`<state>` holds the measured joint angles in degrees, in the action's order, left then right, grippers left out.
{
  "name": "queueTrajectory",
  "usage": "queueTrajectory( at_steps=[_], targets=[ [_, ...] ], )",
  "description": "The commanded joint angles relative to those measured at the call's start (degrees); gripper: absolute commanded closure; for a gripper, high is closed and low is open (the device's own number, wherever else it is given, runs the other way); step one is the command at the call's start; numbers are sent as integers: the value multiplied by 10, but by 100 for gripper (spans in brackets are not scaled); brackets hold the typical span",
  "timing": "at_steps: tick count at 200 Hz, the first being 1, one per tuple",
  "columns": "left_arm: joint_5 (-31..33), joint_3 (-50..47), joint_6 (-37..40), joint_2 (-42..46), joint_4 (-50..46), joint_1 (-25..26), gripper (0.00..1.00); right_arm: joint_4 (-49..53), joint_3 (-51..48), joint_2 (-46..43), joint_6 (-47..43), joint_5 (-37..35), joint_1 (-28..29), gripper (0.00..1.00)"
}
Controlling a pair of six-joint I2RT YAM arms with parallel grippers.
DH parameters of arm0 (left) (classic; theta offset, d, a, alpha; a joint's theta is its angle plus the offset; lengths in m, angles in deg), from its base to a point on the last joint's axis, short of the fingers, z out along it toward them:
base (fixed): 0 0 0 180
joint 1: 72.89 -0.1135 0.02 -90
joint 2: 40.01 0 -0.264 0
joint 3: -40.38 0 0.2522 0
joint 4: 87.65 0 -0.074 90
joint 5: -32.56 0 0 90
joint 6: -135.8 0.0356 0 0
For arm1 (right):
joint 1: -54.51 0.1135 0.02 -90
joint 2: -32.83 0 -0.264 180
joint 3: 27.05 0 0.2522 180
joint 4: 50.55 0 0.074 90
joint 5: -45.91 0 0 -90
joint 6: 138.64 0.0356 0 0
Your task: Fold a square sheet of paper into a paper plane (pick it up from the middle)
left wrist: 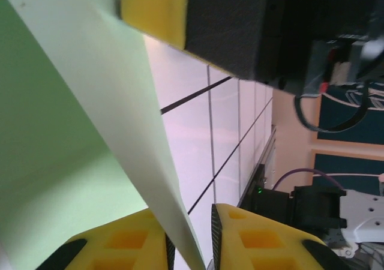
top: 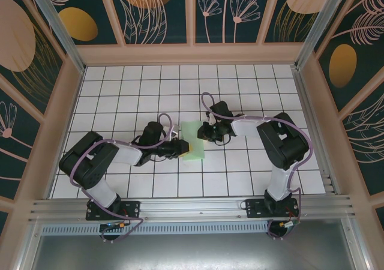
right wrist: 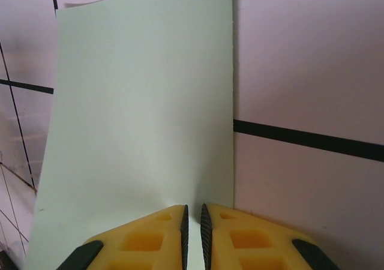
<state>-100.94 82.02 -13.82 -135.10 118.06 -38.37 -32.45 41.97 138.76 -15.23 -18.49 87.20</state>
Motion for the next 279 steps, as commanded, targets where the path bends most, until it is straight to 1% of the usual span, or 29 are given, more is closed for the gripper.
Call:
queueTrajectory(
  at_steps=[1, 16, 51, 71, 106, 133, 151, 162, 176, 184, 203, 245, 258, 279],
  targets=[
    [-18, 4, -49, -13, 101, 3, 71, 24, 8, 18, -2, -19, 3, 81],
    [-24, 6, -61, -20, 136, 3, 65, 24, 8, 18, -2, -19, 3, 81],
    [-26, 22, -58, -27, 135, 3, 58, 25, 6, 19, -2, -14, 3, 80],
    [-25, 28, -58, -45, 138, 3, 55, 26, 6, 19, -2, -12, 3, 80],
    [-19, 46, -51, -55, 121, 3, 51, 27, 6, 13, -6, -8, 2, 80],
    [-19, 53, -52, -61, 119, 3, 45, 20, 5, -6, -11, -3, -1, 77],
    [-16, 54, -51, -54, 119, 3, 40, 30, 10, -3, -17, -1, -1, 77],
    [-5, 55, -43, -44, 97, 3, 39, 30, 7, -1, -19, -2, -1, 77],
    [16, 51, -25, -34, 46, 3, 40, 34, 5, -2, -23, -4, -1, 77],
    [29, 43, -20, -10, 22, 3, 41, 32, 4, -6, -25, -4, 0, 77],
    [56, 25, -12, 10, -33, 3, 47, 22, -3, -29, -30, -3, -1, 77],
    [63, 11, -14, 2, -48, 3, 60, -6, -14, -80, -36, 23, 2, 82],
    [66, 12, -12, -3, -55, 3, 63, -6, -18, -87, -38, 31, 8, 84],
    [72, 13, -10, -10, -66, 3, 65, 2, -28, -84, -36, 38, 20, 89]
  ],
)
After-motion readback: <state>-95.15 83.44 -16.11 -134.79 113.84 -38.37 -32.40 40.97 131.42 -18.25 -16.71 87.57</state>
